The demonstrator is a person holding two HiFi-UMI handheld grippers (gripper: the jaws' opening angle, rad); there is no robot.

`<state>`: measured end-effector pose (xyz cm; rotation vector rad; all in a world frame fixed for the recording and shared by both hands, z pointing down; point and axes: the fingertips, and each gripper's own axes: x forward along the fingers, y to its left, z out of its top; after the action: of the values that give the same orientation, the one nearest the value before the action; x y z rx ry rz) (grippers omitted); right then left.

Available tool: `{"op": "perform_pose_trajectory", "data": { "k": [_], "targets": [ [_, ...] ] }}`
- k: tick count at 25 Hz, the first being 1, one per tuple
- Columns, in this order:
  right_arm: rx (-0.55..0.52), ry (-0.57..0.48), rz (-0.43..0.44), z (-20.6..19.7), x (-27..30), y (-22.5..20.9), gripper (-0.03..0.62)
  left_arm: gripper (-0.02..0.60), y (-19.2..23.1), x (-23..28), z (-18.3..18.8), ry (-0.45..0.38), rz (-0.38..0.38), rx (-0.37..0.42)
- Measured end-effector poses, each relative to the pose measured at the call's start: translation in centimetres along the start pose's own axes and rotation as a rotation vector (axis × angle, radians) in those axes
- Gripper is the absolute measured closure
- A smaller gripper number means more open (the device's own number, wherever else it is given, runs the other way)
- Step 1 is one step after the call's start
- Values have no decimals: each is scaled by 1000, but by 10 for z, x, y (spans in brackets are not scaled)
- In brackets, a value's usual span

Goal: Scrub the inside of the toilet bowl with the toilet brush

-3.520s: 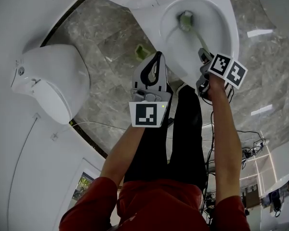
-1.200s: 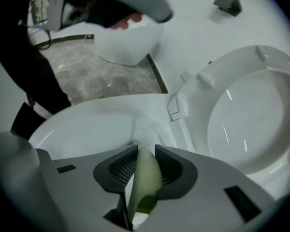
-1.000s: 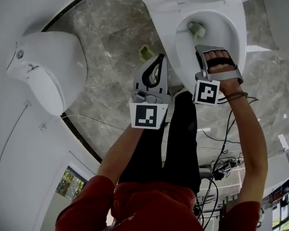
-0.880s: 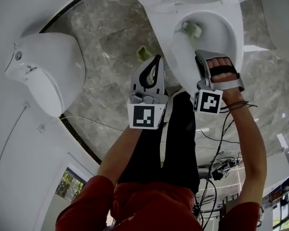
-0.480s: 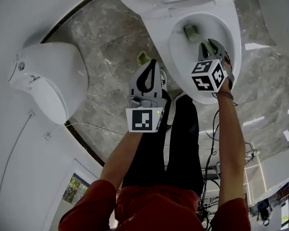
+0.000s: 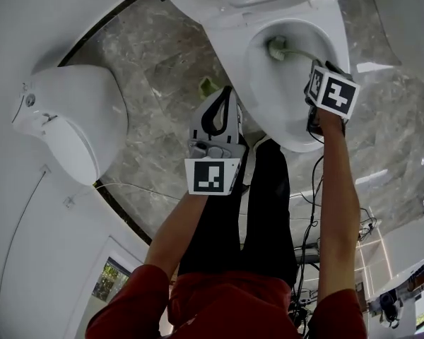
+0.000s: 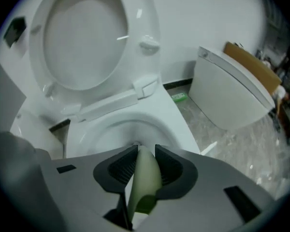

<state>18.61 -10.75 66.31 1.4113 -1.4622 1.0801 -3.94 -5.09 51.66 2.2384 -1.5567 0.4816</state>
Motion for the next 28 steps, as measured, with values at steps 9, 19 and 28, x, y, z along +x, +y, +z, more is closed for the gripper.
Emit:
{"op": "perform_pose_trajectory", "data": {
  "k": [9,19,28],
  "targets": [
    [107,-144,11,13,-67,-53,485,581,-1,1,1,-12,-2,6],
    [-760,-256,-33,-1,-45,8,485,581,-12,-4,2,-1,-19,12],
    [-1523,-291,-144,-64,-38,1,488,581,-17,-8,-2,-10,-16,13]
  ]
}}
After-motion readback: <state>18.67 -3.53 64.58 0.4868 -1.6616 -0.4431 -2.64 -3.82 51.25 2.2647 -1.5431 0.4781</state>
